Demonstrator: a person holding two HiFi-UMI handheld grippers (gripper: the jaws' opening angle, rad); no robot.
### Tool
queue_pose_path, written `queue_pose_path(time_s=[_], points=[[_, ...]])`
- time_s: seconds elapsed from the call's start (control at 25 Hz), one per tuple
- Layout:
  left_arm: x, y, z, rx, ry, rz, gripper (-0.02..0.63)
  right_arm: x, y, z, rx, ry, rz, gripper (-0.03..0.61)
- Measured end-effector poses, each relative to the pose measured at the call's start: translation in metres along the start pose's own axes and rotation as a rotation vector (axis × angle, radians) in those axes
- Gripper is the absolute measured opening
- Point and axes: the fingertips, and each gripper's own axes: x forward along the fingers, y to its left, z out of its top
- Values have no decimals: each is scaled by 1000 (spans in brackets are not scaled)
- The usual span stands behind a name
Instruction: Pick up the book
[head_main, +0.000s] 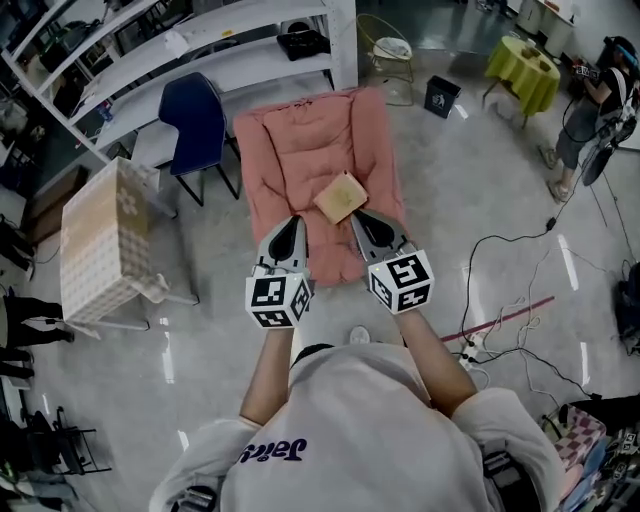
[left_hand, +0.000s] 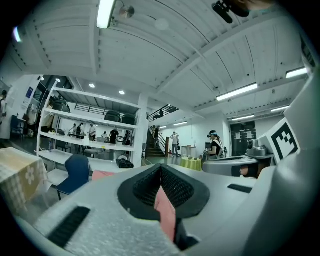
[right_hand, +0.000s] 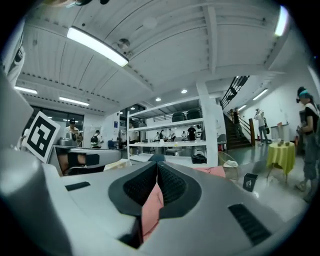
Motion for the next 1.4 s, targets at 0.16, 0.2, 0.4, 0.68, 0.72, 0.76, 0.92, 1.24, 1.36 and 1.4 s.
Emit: queue_pose_path(time_s=[0.16, 0.2, 0.4, 0.68, 0.72, 0.76, 0.92, 1.24, 1.36, 1.4], points=[[21, -3, 3, -3, -7, 20, 15, -4, -59, 7, 76, -50, -105, 14], [26, -3, 1, -4, -2, 16, 15, -2, -66, 7, 85, -53, -116, 14], [47, -2, -11, 7, 37, -15, 15, 18, -79, -1, 28, -5, -89, 14], [96, 11, -39, 29, 107, -128, 15, 50, -89, -39, -69, 152, 42, 14], [104, 15, -45, 30, 119, -137, 16, 56, -91, -46, -84, 181, 64, 15], [112, 18, -52, 27, 132, -147, 16, 61, -94, -53, -93, 211, 85, 15], [141, 31, -77, -9, 177, -187, 17, 85, -107, -83, -86, 326, 161, 15], [206, 61, -120, -75, 250, -256, 17, 151, -158, -138, 8, 509, 204, 25], [234, 74, -140, -72, 272, -286, 17, 178, -180, -159, -4, 565, 207, 129], [243, 79, -147, -67, 279, -295, 17, 186, -188, -166, -9, 581, 205, 130]])
